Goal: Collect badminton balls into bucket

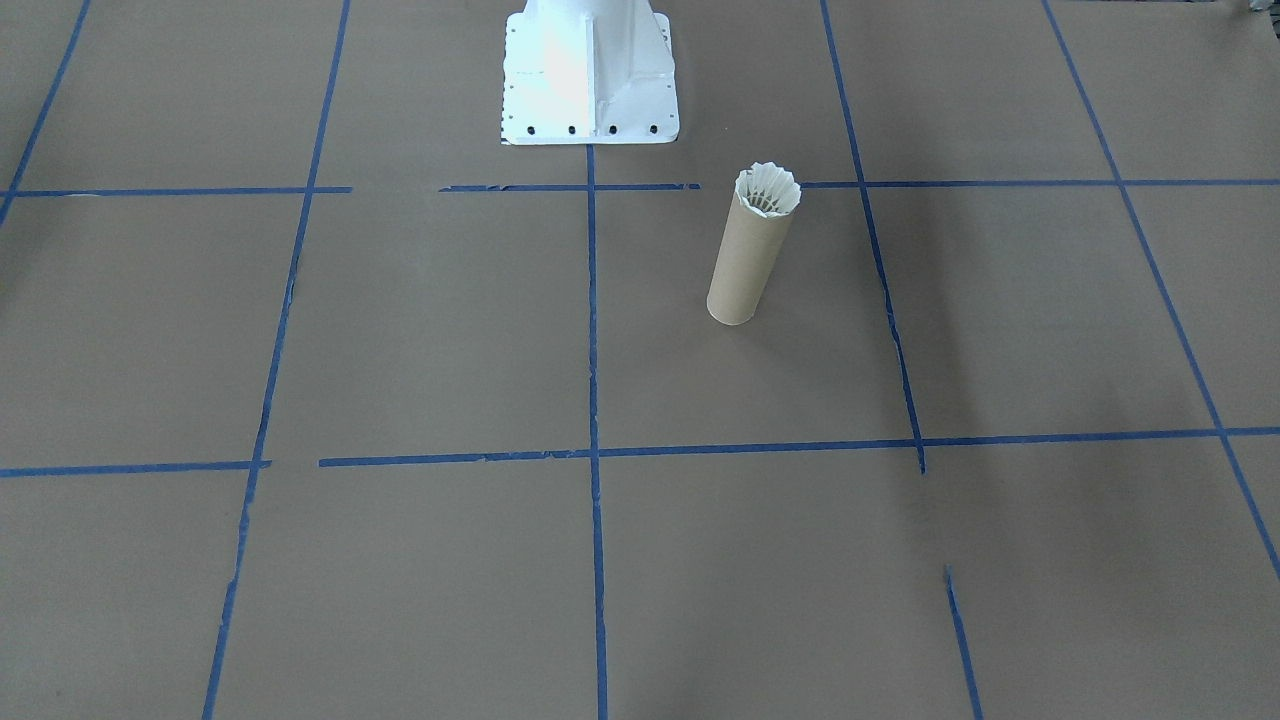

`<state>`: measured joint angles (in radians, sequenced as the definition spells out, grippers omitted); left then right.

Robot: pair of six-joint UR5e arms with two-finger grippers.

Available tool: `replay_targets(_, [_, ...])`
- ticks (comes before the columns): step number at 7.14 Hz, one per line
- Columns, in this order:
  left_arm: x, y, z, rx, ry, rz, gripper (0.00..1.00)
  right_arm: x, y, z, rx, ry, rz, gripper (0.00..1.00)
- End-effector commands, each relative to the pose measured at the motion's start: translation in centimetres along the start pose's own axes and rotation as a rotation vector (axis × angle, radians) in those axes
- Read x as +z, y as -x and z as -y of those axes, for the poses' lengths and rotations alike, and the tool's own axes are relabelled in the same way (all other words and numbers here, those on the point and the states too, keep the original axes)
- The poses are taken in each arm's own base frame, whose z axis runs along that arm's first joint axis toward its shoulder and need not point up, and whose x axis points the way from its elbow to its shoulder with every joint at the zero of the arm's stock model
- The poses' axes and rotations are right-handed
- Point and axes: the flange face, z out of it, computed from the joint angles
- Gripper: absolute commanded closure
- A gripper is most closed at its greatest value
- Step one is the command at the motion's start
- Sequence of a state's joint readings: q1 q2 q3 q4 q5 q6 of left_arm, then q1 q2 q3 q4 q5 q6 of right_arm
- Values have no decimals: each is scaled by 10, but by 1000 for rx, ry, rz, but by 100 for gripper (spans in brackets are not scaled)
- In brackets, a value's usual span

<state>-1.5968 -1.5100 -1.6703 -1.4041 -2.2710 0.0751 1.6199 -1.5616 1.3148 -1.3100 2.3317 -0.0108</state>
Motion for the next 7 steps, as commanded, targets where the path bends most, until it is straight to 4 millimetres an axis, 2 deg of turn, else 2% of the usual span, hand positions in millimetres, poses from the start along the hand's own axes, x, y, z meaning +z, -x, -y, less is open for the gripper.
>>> replay_targets(1, [-1,-2,1,10,-9,-1,0,0,0,0,0,0,0,0])
replay_targets(3, [-28,-23,17,143,-160,12,0,0,0,0,0,0,0,0])
replay_targets(7, [-39,-34,23,173,-190,13,0,0,0,0,0,0,0,0])
